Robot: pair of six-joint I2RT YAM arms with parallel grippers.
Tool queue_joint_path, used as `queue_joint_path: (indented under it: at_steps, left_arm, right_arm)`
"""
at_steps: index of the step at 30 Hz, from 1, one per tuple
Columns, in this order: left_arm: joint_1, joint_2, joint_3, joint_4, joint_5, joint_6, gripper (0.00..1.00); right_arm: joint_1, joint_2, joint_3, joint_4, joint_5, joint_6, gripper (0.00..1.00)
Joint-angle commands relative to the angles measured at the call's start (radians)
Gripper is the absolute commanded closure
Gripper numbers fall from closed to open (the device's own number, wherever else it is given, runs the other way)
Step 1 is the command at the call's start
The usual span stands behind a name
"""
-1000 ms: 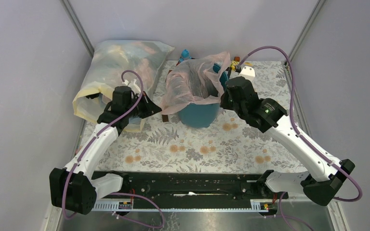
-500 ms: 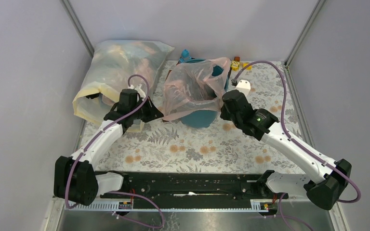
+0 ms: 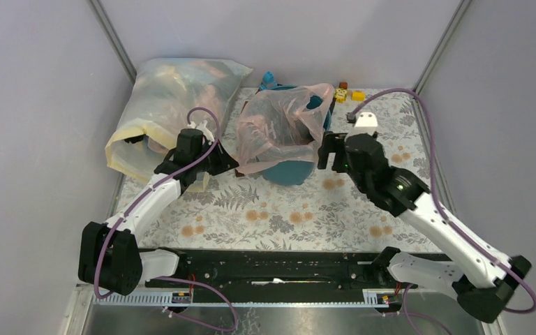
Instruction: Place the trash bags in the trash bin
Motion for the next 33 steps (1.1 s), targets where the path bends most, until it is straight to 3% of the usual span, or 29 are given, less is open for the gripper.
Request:
queue_joint_path:
  at_steps: [1, 5, 11, 14, 20, 30, 31, 33]
  left_arm:
    - [-0.002, -0.014, 0.022, 0.052, -0.032, -0.004, 1.00]
    - [-0.002, -0.001, 0.032, 0.043, -0.047, 0.002, 1.00]
    - [-0.002, 0.002, 0.035, 0.043, -0.055, 0.003, 1.00]
    - [-0.002, 0.003, 0.037, 0.044, -0.055, 0.003, 1.00]
    - [-0.003, -0.001, 0.032, 0.041, -0.056, 0.006, 1.00]
    - [-0.002, 0.011, 0.041, 0.040, -0.069, 0.008, 1.00]
    - [-0.003, 0.015, 0.044, 0.042, -0.072, 0.007, 1.00]
    - [-0.003, 0.022, 0.047, 0.044, -0.078, 0.005, 1.00]
  right_arm:
    - [-0.004, -0.093, 0.025, 0.086, 0.018, -0.130, 0.12]
    - [-0.041, -0.014, 0.152, 0.035, -0.029, -0.171, 0.20]
    - [-0.228, 0.153, 0.337, -0.003, -0.378, -0.122, 0.36]
    - [-0.287, 0.228, 0.406, 0.000, -0.461, -0.087, 0.40]
    - [-0.330, 0.341, 0.480, 0.001, -0.478, -0.028, 0.40]
    - [-0.376, 0.448, 0.511, 0.034, -0.454, -0.020, 0.50]
    - [-0.381, 0.458, 0.515, 0.038, -0.456, -0.020, 0.52]
    - [-0.393, 0.478, 0.535, 0.037, -0.476, -0.025, 0.67]
